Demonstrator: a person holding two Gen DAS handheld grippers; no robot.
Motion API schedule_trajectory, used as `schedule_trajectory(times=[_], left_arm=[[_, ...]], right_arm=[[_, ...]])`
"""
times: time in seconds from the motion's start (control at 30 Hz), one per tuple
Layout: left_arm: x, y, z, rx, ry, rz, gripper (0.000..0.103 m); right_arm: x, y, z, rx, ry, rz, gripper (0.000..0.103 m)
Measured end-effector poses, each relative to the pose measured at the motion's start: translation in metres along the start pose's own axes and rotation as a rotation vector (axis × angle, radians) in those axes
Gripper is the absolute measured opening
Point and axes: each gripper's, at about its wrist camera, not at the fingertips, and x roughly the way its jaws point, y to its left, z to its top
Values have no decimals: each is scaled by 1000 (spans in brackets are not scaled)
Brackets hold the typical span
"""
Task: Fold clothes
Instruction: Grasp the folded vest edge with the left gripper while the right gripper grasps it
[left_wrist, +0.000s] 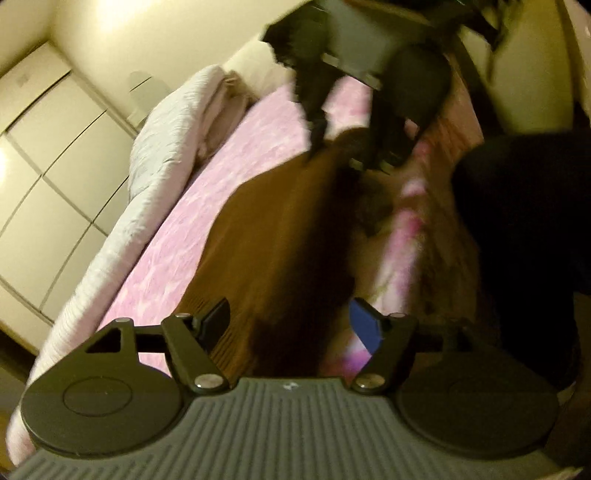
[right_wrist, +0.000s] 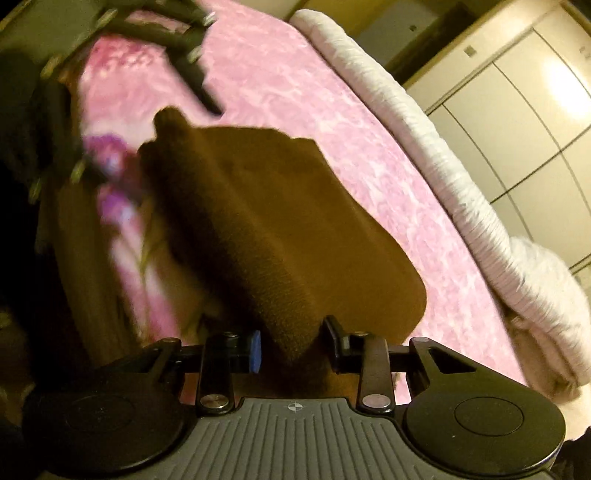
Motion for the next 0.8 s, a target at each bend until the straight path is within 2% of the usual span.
schedule_trajectory(times=[0.1, 0.2, 0.27, 0.3, 0.37, 0.47, 0.5, 0.67, 0.73, 0.8], left_arm=[[23, -12, 5, 88, 56, 45, 69], [40, -10, 6, 124, 75, 68, 68], [46, 0, 7, 93, 94, 80, 46], [49, 6, 8, 75, 102, 82, 38], [50, 19, 8, 20, 95, 56, 36], [49, 35, 10, -46, 91, 14, 33], [50, 41, 10, -81, 90, -6, 32], [52, 80, 11, -302, 80, -93, 32], [48, 88, 10, -330, 75, -98, 32], [45, 89, 9, -330, 74, -93, 33]], right_arm=[[1, -16, 6, 41, -5, 29, 33], [-6, -17, 7, 68, -13, 42, 33], [-11, -17, 8, 86, -19, 50, 33], [-12, -15, 7, 90, -23, 51, 33], [-15, -7, 4, 70, -34, 31, 37], [-17, 15, -3, 3, -57, -37, 69], [-18, 24, -6, -21, -66, -58, 72], [6, 53, -7, -169, -55, -134, 73], [21, 58, -10, -228, -43, -172, 73], [24, 51, -13, -222, -64, -189, 73]])
